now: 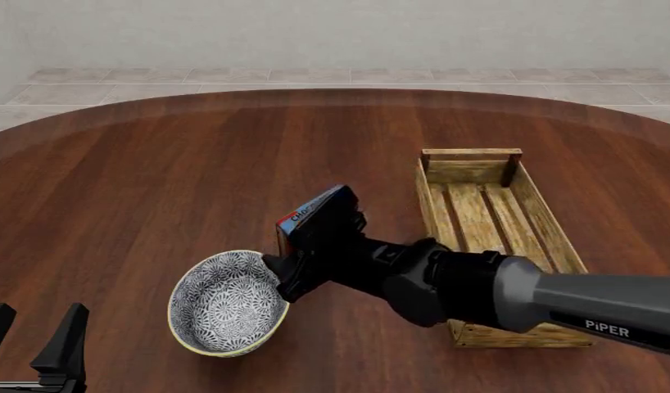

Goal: Pick up the bowl on the left and put it in the tray.

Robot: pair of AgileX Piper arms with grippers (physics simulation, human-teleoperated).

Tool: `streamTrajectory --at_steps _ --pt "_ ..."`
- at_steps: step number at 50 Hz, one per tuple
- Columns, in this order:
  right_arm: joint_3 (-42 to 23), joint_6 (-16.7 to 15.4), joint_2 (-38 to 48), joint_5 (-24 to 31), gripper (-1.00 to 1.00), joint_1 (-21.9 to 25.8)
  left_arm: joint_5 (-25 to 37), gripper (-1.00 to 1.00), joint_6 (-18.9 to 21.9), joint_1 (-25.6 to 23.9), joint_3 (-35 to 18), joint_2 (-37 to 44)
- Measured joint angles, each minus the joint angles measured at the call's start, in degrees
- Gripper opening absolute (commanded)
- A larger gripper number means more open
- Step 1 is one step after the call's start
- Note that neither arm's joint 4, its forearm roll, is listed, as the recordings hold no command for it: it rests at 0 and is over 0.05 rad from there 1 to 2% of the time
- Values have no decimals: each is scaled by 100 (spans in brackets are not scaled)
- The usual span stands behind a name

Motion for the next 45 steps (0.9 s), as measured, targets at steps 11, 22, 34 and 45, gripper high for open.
streamTrajectory --at_steps 11,22,34,45 --pt "24 -10 59 -45 100 58 0 100 0 0 0 0" --pt "10 8 147 -81 100 71 0 100 0 0 0 0" --pt "-55 10 336 -138 100 21 0 100 0 0 0 0" --pt "-123 -43 500 -170 100 -22 0 100 0 0 0 0"
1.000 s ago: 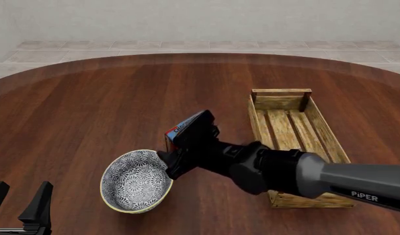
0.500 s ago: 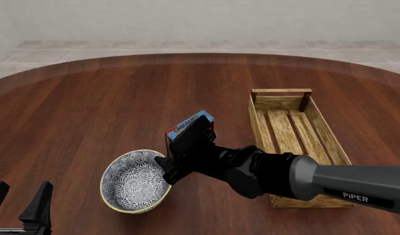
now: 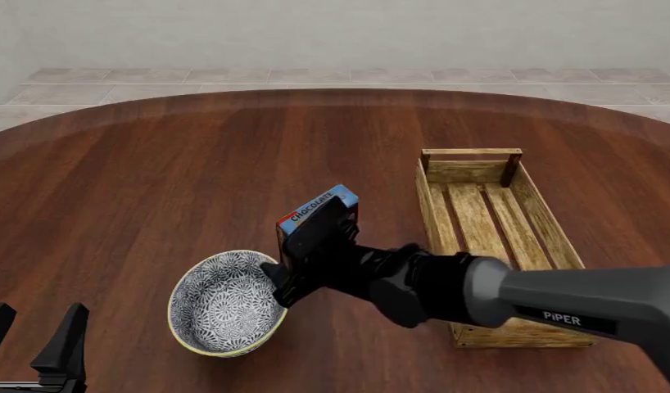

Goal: Pick up the bowl on the left and put it in the tray.

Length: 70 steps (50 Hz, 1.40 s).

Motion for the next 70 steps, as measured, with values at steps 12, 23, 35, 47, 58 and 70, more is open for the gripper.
streamTrajectory --at_steps 12,23,35,47,58,70 --pt "-34 -35 106 -10 100 -18 0 100 0 0 0 0" --pt "-50 -57 164 -17 100 -20 0 100 0 0 0 0" --pt "-86 -60 222 -27 100 -26 0 100 0 0 0 0" --pt "-129 -43 300 -50 100 -37 0 100 0 0 0 0" --pt "-165 -33 369 -70 100 -48 0 100 0 0 0 0" --pt "-184 -29 438 -97 100 -56 0 100 0 0 0 0"
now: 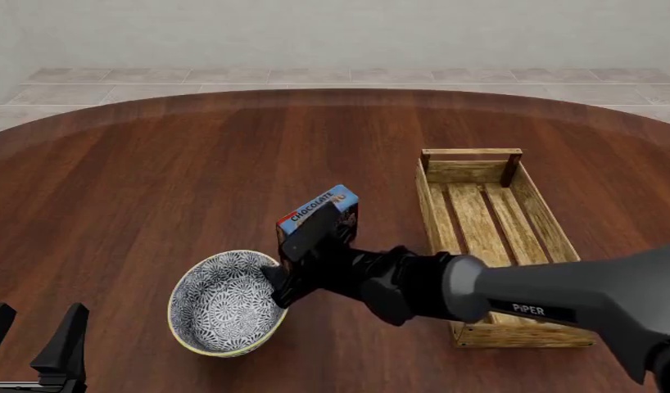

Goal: Pick up the bowl on the left and put it in the tray.

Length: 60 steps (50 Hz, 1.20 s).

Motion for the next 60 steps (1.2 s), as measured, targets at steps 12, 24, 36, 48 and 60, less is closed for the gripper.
streamTrajectory --at_steps 12,24,36,48,60 --pt "-8 2 135 -2 100 28 0 100 0 0 0 0" --pt "-30 -11 258 85 100 69 0 100 0 0 0 0" --pt "-55 -38 302 170 100 70 0 100 0 0 0 0" --pt "-61 -29 353 213 100 95 0 100 0 0 0 0" --pt "-102 0 413 265 100 152 0 100 0 0 0 0"
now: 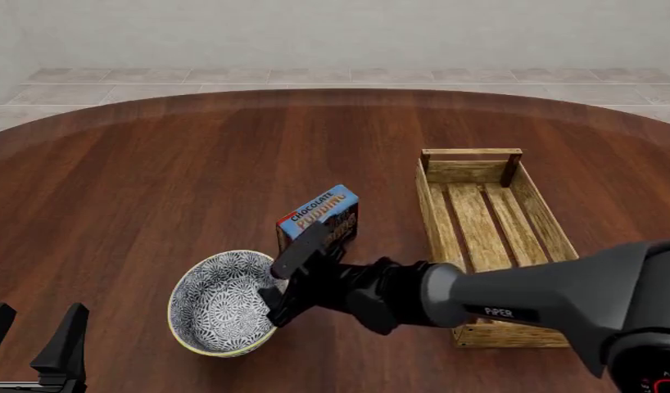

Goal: Pick up the bowl on the left and put it in the tray.

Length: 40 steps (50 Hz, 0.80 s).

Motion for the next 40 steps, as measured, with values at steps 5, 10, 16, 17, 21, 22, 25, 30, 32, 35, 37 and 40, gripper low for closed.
streamTrajectory --at_steps 5,10,16,17,21,22,25,30,32,35,37,40 --pt "-45 17 43 32 100 28 0 100 0 0 0 0" --pt "-105 21 111 64 100 42 0 100 0 0 0 0" --pt "-185 7 184 97 100 49 0 100 0 0 0 0" --pt "-197 7 194 101 100 50 0 100 0 0 0 0" --pt "-240 6 229 109 100 56 0 100 0 0 0 0" --pt "-249 7 237 109 100 57 0 100 0 0 0 0" --pt "-273 11 262 108 100 59 0 100 0 0 0 0" --pt "-305 15 304 103 100 55 0 100 0 0 0 0" --pt "-314 18 319 101 100 54 0 100 0 0 0 0" --pt "-338 -5 338 90 -100 38 0 100 0 0 0 0" --pt "-371 -47 326 69 -100 5 0 100 0 0 0 0" --pt "-381 -61 338 47 -100 0 0 100 0 0 0 0"
